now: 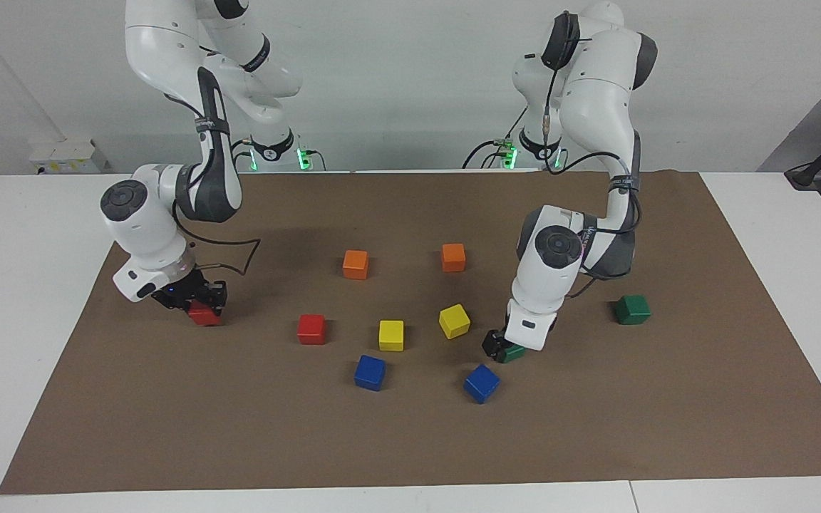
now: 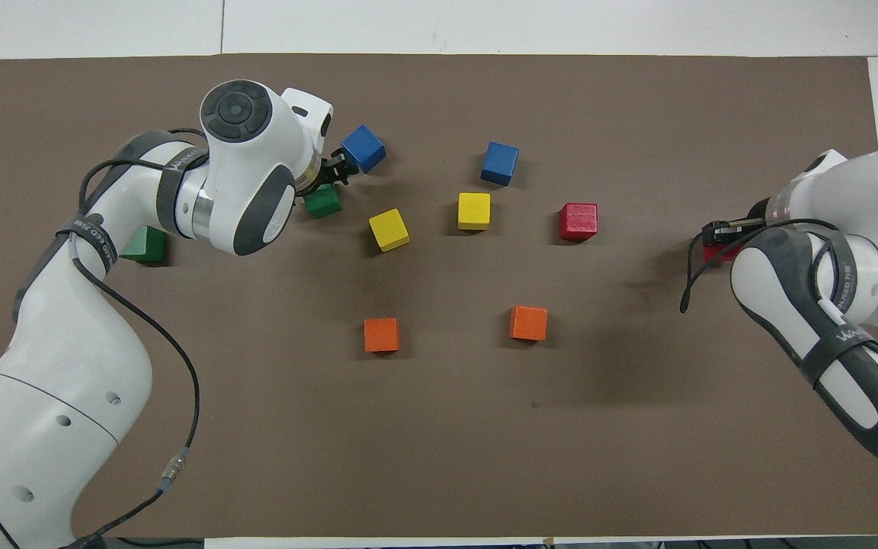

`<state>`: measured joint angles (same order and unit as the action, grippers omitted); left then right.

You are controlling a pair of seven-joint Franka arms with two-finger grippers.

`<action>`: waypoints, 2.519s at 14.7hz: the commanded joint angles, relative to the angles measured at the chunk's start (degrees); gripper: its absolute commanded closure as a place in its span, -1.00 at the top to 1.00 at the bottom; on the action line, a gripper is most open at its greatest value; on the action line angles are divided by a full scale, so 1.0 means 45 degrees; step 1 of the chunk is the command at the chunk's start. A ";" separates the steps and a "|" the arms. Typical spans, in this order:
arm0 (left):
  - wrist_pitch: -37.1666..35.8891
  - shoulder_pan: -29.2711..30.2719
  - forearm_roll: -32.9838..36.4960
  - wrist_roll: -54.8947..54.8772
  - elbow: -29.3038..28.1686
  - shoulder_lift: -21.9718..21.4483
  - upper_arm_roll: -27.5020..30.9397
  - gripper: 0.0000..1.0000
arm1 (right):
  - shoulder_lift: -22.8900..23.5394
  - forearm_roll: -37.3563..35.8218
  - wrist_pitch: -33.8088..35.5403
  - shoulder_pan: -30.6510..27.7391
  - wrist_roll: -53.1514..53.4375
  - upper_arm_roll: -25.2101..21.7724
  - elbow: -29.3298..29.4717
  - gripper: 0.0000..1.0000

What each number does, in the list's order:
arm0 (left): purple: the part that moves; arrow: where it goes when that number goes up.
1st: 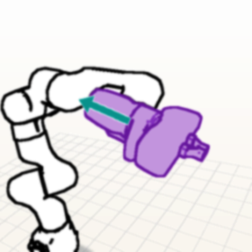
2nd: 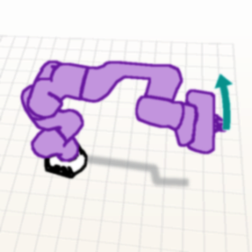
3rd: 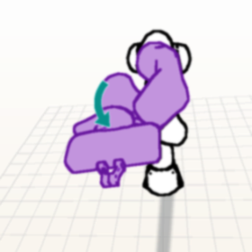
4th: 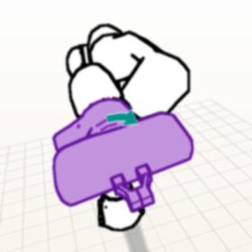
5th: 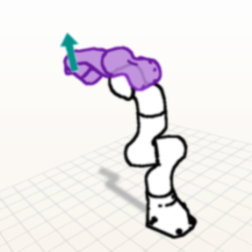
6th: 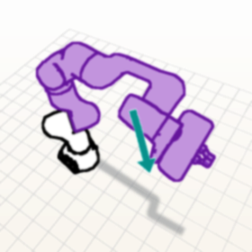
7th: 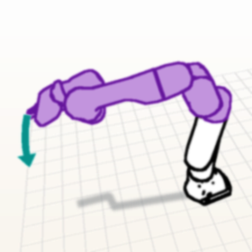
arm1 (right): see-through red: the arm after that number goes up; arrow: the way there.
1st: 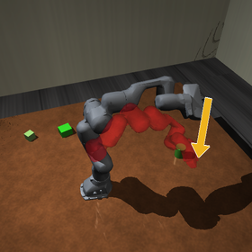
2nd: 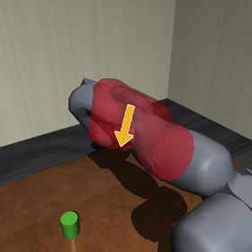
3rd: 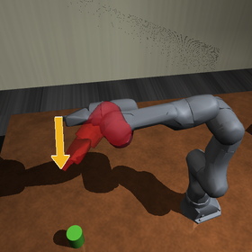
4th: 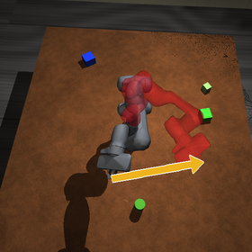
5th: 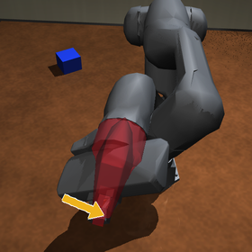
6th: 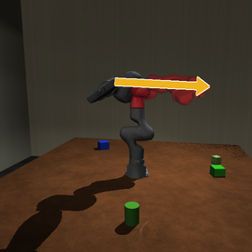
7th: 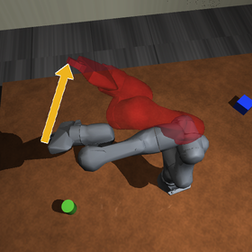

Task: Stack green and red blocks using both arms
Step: 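Stack the green cube on the other while the right gripper lowers the red cube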

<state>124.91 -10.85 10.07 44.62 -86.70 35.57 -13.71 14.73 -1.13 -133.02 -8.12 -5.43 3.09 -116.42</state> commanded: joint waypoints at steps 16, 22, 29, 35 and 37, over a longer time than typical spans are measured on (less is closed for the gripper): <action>-0.4102 0.1783 0.0146 -0.4260 -0.0029 -0.2179 0.0077 -1.00 | 0.0242 -0.0003 -0.0558 -0.0013 -0.0181 0.0056 -0.0281 -1.00; -0.4184 0.3813 0.0126 -0.8755 -0.1336 -0.3312 0.0077 -1.00 | 0.0242 -0.0003 -0.0558 -0.0013 -0.0122 0.0056 -0.0281 -0.30; -0.2022 0.5633 -0.1006 -1.1400 -0.3170 -0.4114 0.0097 -1.00 | 0.0223 -0.0003 -0.0131 0.0026 -0.0084 0.0095 0.0283 1.00; -0.0883 0.5769 -0.1710 -1.1302 -0.4209 -0.4506 0.0136 -1.00 | -0.0635 0.0075 0.3756 0.0514 0.0210 0.0407 0.2841 1.00; -0.0824 0.5789 -0.1749 -1.0836 -0.4423 -0.4525 0.0155 -1.00 | -0.0618 0.0036 0.3914 0.0786 0.0229 0.0544 0.3697 1.00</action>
<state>119.25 14.58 3.16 -5.58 -102.93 17.86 -13.04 11.37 -1.12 -117.21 -5.35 -4.91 4.81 -103.91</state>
